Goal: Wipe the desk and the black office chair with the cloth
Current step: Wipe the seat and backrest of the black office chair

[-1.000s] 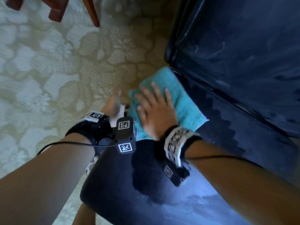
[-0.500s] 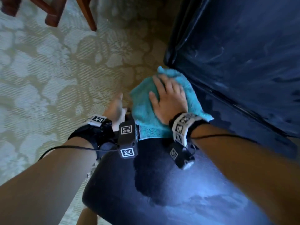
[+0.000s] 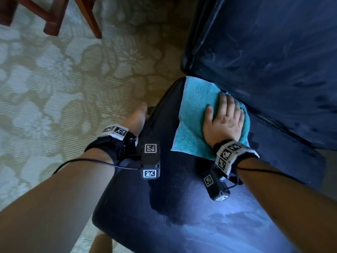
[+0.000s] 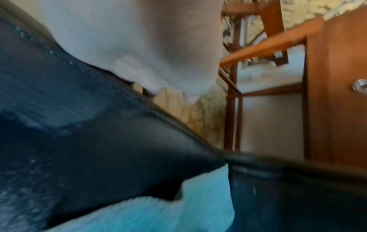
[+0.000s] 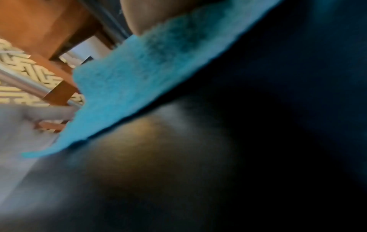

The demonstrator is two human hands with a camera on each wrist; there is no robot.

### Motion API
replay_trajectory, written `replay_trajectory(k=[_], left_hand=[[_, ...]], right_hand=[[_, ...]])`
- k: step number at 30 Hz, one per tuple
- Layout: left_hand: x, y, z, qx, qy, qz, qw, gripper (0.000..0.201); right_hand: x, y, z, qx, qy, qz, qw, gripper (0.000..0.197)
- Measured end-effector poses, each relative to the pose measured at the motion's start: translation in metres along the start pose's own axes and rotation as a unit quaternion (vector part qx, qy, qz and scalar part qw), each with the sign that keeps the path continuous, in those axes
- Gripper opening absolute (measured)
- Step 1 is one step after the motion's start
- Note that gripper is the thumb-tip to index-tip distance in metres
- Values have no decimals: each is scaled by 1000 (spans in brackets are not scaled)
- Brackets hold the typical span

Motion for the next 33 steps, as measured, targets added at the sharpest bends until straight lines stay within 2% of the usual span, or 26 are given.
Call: replay_trajectory(k=[2,3,4,5,6,8,9,11,12,14,16,17,18,21,22,24,25,26,27,29,31,33], left_hand=[[5,13,-13,-113,7,-26,993,57],[5,21,-25,-139,4,-37,990,69],[3,31,-32,-174,12,-52,983,88],[-9,42,-33,-205,37,-82,975,105],[-31,47,-34,-248,55,-106,961,111],[-54,61,-43,-304,71,-139,940,110],[-35,74,-50,-316,81,-153,933,106],[-4,87,-63,-335,116,-182,917,86],[9,91,-71,-367,131,-202,898,75],[31,91,-88,-428,171,-247,852,66],[44,92,-113,-464,188,-296,814,68],[46,91,-121,-475,189,-299,805,70],[45,90,-130,-486,185,-293,802,72],[47,89,-149,-510,180,-279,794,73],[48,89,-150,-525,180,-269,787,73],[48,90,-142,-547,187,-250,777,69],[48,92,-138,-550,193,-247,774,69],[49,93,-135,-555,197,-245,770,69],[49,94,-133,-566,199,-240,763,69],[50,94,-135,-598,199,-236,740,69],[56,95,-149,-623,196,-267,709,67],[73,89,-188,-622,139,-357,683,57]], right_hand=[[-9,-25,-3,21,-7,8,1000,61],[-14,-45,-4,27,0,44,999,61],[-17,-65,-4,21,8,92,995,60],[-18,-78,-4,12,7,136,991,59],[-17,-82,-4,1,-1,165,986,58],[-13,-61,-2,-12,-13,182,983,56],[-11,-38,-1,-17,-6,164,986,56],[1,31,6,-22,35,66,997,58],[11,72,12,-21,64,4,998,61],[33,139,24,-20,111,-110,988,64],[37,156,26,-23,96,-182,978,67],[32,139,21,-27,77,-183,980,69],[23,112,17,-26,60,-153,986,69],[-1,21,-1,-28,10,-9,1000,57],[-3,8,-1,-32,-1,25,999,56],[3,21,2,-22,-7,77,997,55],[8,46,6,-14,16,76,997,56],[14,83,14,-13,51,44,998,58],[22,126,21,-12,77,-12,997,60],[38,196,26,-20,68,-138,988,60],[41,203,19,-26,27,-208,977,61],[30,155,14,-20,30,-180,983,64]])
Point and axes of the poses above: each hand's wrist, its own x-axis away from the middle knuckle, its own z-axis out of the back of the hand, y = z × x, the point moved 9 cm from there along -x, towards the middle knuckle, and after that the axes turned 2 degrees about z, right-handed, at the moved point
